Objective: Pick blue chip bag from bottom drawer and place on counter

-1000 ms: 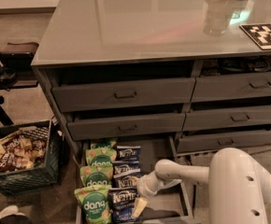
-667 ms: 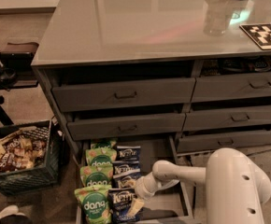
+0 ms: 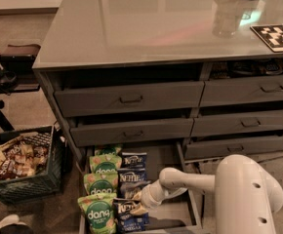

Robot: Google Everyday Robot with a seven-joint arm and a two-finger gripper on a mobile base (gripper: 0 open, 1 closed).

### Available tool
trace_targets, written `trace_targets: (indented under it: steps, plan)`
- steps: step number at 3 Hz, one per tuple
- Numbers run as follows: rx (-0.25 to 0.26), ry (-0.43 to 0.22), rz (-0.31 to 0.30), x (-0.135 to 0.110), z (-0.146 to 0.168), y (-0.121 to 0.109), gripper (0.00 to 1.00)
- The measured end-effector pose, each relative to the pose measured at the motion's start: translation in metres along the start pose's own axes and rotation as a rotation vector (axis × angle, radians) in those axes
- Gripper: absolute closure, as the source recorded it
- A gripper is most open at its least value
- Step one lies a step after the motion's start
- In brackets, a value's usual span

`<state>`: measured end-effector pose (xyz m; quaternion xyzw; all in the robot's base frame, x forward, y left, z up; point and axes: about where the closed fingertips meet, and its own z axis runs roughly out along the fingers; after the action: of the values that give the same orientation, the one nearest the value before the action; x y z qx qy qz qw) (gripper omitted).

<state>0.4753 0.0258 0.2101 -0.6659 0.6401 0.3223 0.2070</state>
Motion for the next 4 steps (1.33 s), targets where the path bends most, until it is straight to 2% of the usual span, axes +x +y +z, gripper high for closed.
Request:
trace_targets:
  steps: [1,2,3,4]
  plan:
    - [0.0,0.0,0.0,0.0,0.0,0.0,0.89]
    - [0.0,0.0,0.0,0.0,0.0,0.0,1.0]
    - [-0.004,-0.059,-0.011,-0.014,-0.028,0.006,1.0]
    - [-0.008,-0.164,-0.028,-0.039,-0.081,0.011,1.0]
